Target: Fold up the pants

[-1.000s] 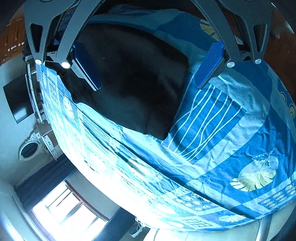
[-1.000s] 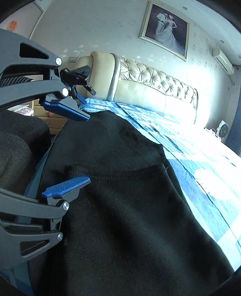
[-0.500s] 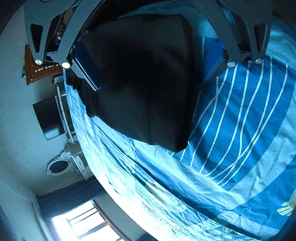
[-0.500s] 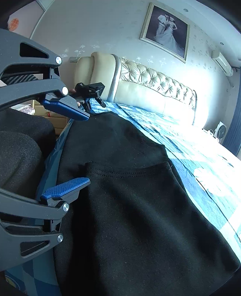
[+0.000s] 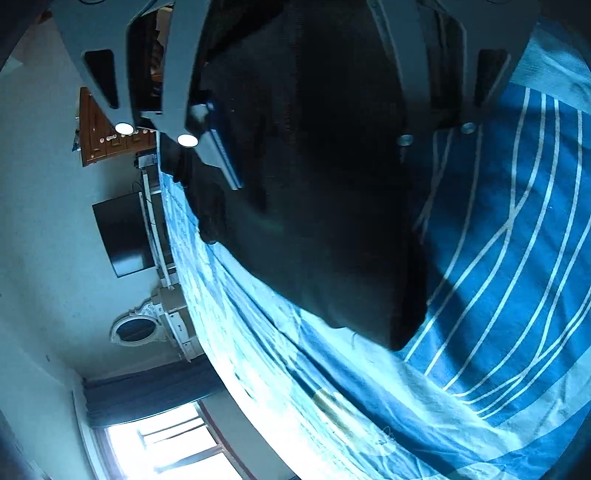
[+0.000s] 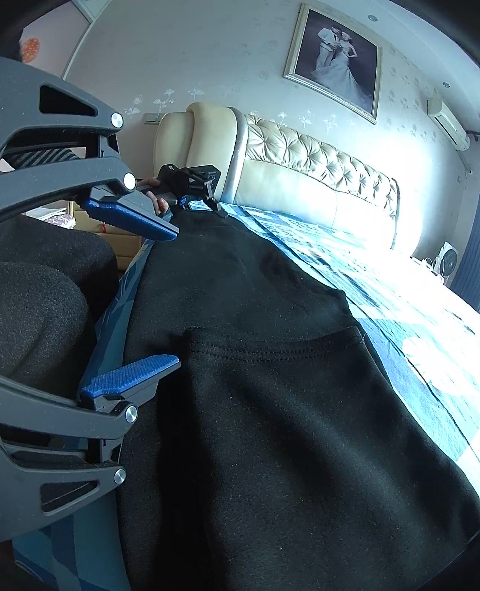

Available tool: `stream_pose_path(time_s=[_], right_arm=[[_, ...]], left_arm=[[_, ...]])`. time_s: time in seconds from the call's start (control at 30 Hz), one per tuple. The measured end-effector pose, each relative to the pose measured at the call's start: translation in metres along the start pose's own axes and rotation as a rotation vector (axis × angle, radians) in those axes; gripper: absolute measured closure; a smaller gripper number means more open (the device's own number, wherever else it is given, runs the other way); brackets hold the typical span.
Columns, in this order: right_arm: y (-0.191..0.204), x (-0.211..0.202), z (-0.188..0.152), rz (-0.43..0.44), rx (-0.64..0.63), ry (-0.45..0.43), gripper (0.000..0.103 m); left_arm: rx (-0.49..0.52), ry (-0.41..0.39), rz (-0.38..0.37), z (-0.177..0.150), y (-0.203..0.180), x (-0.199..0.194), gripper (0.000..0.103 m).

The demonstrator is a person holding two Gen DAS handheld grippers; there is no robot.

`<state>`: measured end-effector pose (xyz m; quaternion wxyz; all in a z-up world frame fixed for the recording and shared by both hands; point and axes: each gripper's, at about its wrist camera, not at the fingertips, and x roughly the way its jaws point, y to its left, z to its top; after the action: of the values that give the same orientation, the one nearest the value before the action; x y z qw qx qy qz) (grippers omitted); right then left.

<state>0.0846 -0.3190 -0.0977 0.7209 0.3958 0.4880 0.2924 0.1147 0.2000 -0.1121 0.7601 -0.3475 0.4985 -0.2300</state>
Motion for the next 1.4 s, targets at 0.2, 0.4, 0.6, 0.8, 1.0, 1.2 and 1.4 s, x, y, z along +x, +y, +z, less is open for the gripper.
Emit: stream_pose_path(time_s=[0.2,0.4,0.6,0.8,1.0,1.2,1.4], right_arm=[[0.002,-0.003,-0.002,-0.005,0.0,-0.006,0.039],[0.014,-0.023,0.002,0.008,-0.033,-0.042,0.039],[0.018,-0.048,0.001,0.015,-0.051,-0.072,0.039],[0.012,-0.075,-0.005,0.018,-0.068,-0.093,0.039],[-0.001,-0.105,-0.005,0.034,-0.059,-0.151,0.039],[-0.025,-0.136,-0.004,0.031,-0.019,-0.236,0.039],[-0.05,-0.161,-0.001,-0.012,0.013,-0.316,0.034]], left_arm=[[-0.019,-0.005,0.053,0.001,-0.008,-0.002,0.082],[0.037,-0.055,0.074,0.012,-0.07,-0.026,0.085],[0.195,-0.059,0.166,0.015,-0.178,-0.022,0.086],[0.366,-0.037,0.291,-0.008,-0.281,0.022,0.087],[0.575,-0.034,0.468,-0.057,-0.344,0.095,0.087],[0.711,0.01,0.578,-0.106,-0.368,0.174,0.087],[0.779,0.069,0.639,-0.141,-0.366,0.229,0.087]])
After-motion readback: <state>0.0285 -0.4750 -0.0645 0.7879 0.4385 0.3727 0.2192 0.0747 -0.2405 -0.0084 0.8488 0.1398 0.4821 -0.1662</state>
